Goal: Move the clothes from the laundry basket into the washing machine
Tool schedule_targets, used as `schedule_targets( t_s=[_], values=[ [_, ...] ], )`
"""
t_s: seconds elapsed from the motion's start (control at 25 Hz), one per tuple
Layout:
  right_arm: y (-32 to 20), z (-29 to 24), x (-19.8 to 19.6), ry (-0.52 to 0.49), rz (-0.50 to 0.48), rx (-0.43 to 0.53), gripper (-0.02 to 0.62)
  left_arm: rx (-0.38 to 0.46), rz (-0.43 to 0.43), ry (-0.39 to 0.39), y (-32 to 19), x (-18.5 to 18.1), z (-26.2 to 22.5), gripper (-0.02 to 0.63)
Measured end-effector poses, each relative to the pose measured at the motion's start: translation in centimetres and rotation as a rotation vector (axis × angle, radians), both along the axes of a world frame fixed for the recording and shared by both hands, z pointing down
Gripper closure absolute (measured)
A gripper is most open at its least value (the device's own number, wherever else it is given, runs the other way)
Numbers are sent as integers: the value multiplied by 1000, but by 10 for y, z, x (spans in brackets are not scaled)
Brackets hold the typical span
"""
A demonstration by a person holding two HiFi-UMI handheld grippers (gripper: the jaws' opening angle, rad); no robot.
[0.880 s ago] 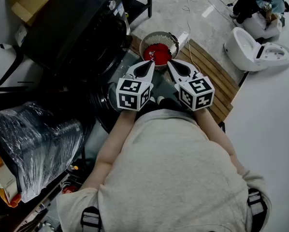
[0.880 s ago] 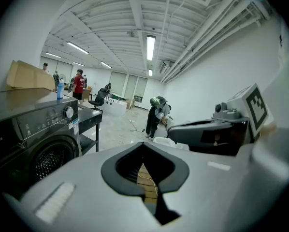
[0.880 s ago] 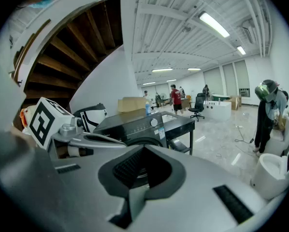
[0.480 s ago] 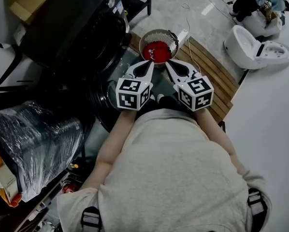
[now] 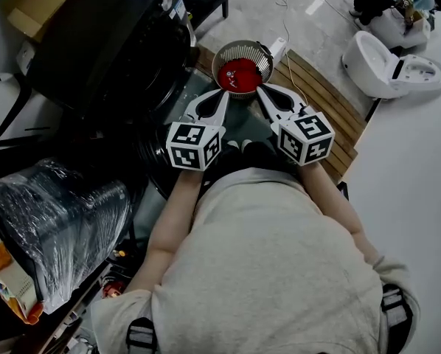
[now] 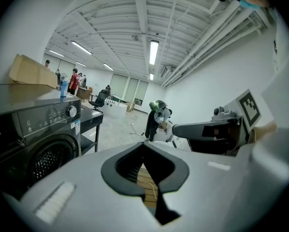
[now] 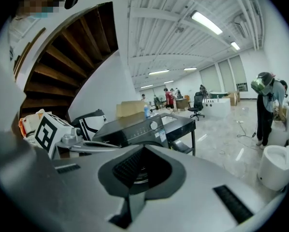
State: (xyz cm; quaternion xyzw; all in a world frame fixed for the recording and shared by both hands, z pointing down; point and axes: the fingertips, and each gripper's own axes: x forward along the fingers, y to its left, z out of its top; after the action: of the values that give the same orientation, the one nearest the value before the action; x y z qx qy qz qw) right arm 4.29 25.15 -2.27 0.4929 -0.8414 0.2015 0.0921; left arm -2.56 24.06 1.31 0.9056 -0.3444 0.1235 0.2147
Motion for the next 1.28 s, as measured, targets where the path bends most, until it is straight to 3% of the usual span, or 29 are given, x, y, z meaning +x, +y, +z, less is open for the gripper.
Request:
schedule_targets(
  t_s=[0.12,0.28,0.48,0.88,1.04,1.12,1.28],
  values=[
    [-7,13,2,16,20,-18,586,-3,7,-45,-12,-7,15,597],
    [-2,39,3,19,46,-100,586,-86,13,-60,-7,-8,39,596],
    [-24,62,10,45,15,-155,586,-132,10,-86,-18,-1,56,595],
    [-102,119,37,18,-140,-272,584,-297,-148,-127,-76,12,114,596],
    [-122,165,46,41,-200,-365,577,-300,-135,-161,-94,30,138,596],
    [-132,193,43,41,-236,-409,501,-299,-129,-172,-104,35,157,596],
    [-161,267,43,49,-222,-476,491,-363,-138,-174,-122,38,217,596]
  ],
)
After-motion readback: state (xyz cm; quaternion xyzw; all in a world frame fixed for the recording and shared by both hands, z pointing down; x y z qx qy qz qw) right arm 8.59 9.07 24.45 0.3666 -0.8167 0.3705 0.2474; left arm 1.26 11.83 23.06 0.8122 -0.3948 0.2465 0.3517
